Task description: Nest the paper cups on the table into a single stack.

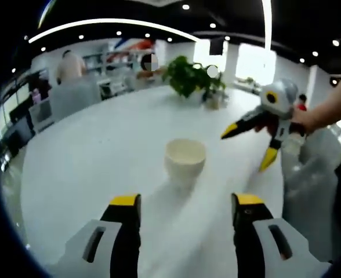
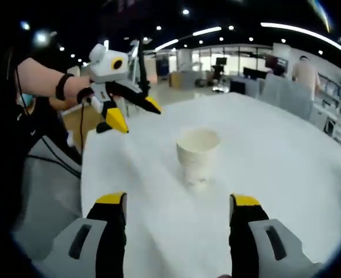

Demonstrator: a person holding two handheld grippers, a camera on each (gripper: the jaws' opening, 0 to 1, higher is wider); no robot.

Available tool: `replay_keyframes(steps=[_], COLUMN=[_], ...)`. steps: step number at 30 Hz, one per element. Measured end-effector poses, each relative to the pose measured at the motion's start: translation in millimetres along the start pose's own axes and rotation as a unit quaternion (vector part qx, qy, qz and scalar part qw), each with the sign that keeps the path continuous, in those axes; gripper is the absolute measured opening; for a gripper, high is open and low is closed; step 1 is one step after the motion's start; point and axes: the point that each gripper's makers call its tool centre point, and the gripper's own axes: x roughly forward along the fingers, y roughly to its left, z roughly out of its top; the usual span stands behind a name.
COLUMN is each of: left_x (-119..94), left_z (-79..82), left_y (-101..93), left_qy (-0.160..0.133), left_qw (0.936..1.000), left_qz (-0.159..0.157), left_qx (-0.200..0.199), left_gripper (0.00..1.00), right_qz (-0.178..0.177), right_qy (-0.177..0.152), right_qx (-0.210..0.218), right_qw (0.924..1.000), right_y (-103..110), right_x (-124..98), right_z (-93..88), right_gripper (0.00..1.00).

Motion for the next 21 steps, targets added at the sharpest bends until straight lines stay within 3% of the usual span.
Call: replay_keyframes(steps=[13,18,21], left_x=[-43,-53,-60], left_z=[-19.3,-28.9,-26.3], left_y=[-39.4,-50.3,-55.3], left_qy=[-0.021,-0.018,-0.035], left_qw=[0.9996,0.9997,0.9993], left_qz=[0.006,0.001,0.002], left_qx=[-0.018,-0.014,-0.015], left_gripper=[0.89,0.96,0.99], right_qz=[-0.060,-0.068,-0.072], right_qy=[-0.028,-0.027,-0.025], right_qx=[0.054,0.057,0.059], right_qw=[0.9964,0.9957,0.9953], right_y=[13,22,26], right_x=[-44,-55,-59], right_z=[-7.9,-16.0,-21.8], right_gripper=[1.00,1.00,1.00])
